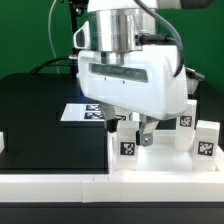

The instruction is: Assemble square table

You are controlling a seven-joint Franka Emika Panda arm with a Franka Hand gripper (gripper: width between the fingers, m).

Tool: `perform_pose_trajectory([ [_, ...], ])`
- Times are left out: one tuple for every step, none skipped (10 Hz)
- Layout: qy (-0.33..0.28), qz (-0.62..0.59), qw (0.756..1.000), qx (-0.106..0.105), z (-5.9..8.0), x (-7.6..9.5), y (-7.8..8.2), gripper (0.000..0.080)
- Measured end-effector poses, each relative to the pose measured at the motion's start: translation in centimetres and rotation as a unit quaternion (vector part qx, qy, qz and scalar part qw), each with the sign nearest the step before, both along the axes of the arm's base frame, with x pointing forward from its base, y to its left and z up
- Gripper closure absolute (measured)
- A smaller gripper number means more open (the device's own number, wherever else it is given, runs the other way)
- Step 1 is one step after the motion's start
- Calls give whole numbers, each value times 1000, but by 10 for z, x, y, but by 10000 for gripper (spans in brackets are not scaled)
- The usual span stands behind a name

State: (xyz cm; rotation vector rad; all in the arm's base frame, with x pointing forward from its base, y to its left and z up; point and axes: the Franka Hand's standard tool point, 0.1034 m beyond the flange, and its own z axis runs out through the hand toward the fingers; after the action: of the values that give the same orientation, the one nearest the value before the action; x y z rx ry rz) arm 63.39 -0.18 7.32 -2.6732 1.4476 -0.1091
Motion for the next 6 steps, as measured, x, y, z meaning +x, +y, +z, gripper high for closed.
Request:
perform_pose_trajectory([
  [-8, 66, 998, -13, 1, 2, -1, 151],
  [-29, 193, 980, -41, 1, 6, 0, 150],
  [-31, 305, 950, -55, -1, 2, 4, 150],
  [-30, 339, 938, -60, -1, 1, 5, 150],
  [-30, 329, 942, -59, -2, 1, 4, 198],
  [-29, 319, 946, -58, -2, 1, 4, 198],
])
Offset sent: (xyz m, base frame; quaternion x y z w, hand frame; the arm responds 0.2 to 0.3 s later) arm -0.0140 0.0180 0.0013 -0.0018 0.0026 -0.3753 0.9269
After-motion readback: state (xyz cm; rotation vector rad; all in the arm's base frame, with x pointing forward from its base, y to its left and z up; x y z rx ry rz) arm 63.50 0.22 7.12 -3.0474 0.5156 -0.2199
